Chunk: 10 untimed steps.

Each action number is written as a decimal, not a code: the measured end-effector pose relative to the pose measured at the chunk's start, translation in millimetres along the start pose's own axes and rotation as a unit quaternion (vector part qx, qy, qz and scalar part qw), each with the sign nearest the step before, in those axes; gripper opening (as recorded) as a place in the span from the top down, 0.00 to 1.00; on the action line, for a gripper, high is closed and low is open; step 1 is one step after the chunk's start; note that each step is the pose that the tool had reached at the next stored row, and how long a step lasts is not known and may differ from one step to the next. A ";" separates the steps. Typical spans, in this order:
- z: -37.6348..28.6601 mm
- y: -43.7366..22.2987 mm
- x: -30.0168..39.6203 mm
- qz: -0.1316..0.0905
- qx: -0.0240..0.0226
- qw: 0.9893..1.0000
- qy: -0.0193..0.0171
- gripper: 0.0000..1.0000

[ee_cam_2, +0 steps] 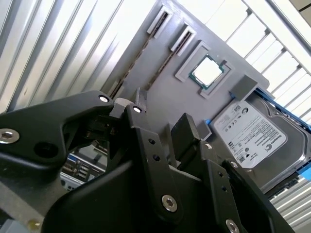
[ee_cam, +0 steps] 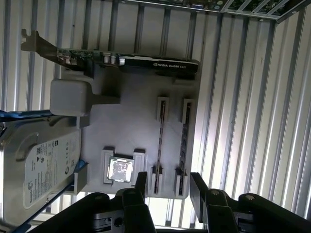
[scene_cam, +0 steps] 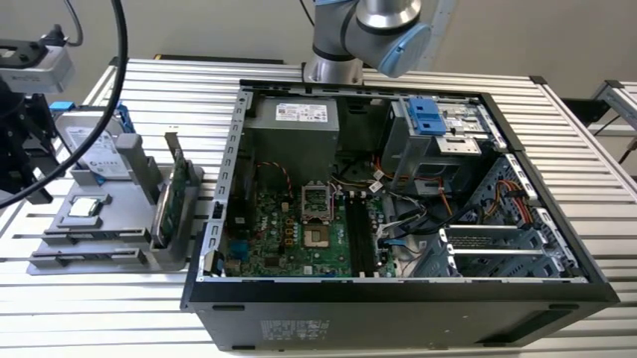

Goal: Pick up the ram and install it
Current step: 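Pick up the ram and move it above insertion slot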

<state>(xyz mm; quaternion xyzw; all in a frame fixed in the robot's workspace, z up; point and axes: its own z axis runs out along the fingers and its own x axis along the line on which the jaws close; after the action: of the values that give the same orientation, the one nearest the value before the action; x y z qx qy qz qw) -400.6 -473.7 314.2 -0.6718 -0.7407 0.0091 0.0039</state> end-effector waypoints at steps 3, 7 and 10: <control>0.9 0.0 -0.3 0.000 0.000 1.000 0.000 0.00; 2.0 0.0 -0.7 0.000 0.000 1.000 0.000 0.00; 2.9 -0.1 -1.0 0.000 0.000 1.000 0.000 0.00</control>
<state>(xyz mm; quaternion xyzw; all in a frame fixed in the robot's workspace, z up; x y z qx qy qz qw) -400.6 -474.8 311.4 -0.6718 -0.7407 0.0091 0.0039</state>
